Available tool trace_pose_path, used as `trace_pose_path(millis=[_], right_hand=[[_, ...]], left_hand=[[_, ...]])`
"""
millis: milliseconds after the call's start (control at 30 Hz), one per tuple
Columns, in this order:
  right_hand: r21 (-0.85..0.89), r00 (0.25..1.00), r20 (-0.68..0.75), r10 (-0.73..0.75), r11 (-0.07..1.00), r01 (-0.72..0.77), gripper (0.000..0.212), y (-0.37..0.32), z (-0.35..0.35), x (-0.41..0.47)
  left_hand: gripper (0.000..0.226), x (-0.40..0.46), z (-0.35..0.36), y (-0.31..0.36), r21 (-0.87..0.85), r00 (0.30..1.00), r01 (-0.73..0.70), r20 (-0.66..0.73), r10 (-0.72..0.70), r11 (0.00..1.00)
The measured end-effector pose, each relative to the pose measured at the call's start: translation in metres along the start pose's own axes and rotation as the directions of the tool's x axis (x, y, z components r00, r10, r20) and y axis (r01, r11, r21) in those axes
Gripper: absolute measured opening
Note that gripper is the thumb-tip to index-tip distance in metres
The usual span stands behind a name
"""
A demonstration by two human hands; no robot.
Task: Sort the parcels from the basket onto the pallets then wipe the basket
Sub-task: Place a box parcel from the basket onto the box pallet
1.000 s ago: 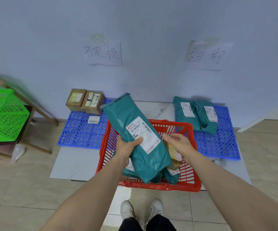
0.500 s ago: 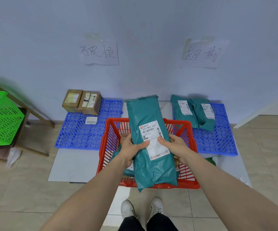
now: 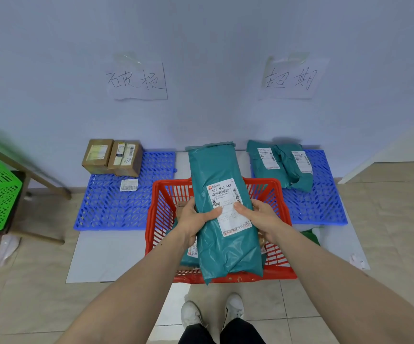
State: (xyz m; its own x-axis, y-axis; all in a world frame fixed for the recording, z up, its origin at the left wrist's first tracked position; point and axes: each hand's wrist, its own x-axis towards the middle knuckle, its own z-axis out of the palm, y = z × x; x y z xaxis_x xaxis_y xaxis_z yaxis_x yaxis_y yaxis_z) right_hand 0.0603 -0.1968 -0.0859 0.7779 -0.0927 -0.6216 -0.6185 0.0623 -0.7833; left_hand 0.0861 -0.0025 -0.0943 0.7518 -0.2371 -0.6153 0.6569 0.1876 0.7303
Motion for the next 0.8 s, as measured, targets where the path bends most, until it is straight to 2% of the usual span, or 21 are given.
trace_pose_path(millis=[200, 400, 533, 800], right_hand=[[0.060, 0.999, -0.033, -0.001, 0.998, 0.003, 0.033, 0.002, -0.006, 0.001], [0.118, 0.993, -0.116, -0.021, 0.992, 0.034, 0.031, -0.003, -0.037, -0.008], [0.102, 0.988, -0.149, -0.026, 0.994, 0.041, 0.042, -0.008, -0.082, -0.011], [-0.079, 0.995, -0.090, -0.037, 0.996, 0.030, 0.037, -0.024, -0.226, -0.008]], left_hand=[[0.062, 0.008, 0.007, 0.000, 0.013, 0.999, 0.019, 0.029, -0.019, 1.000], [0.066, 0.015, 0.043, 0.000, 0.019, 0.995, 0.044, 0.084, -0.045, 0.999], [0.066, 0.019, 0.090, -0.006, 0.019, 0.995, 0.040, 0.090, -0.041, 0.999], [0.058, 0.035, 0.219, -0.039, -0.077, 0.997, 0.058, 0.063, -0.054, 0.995]])
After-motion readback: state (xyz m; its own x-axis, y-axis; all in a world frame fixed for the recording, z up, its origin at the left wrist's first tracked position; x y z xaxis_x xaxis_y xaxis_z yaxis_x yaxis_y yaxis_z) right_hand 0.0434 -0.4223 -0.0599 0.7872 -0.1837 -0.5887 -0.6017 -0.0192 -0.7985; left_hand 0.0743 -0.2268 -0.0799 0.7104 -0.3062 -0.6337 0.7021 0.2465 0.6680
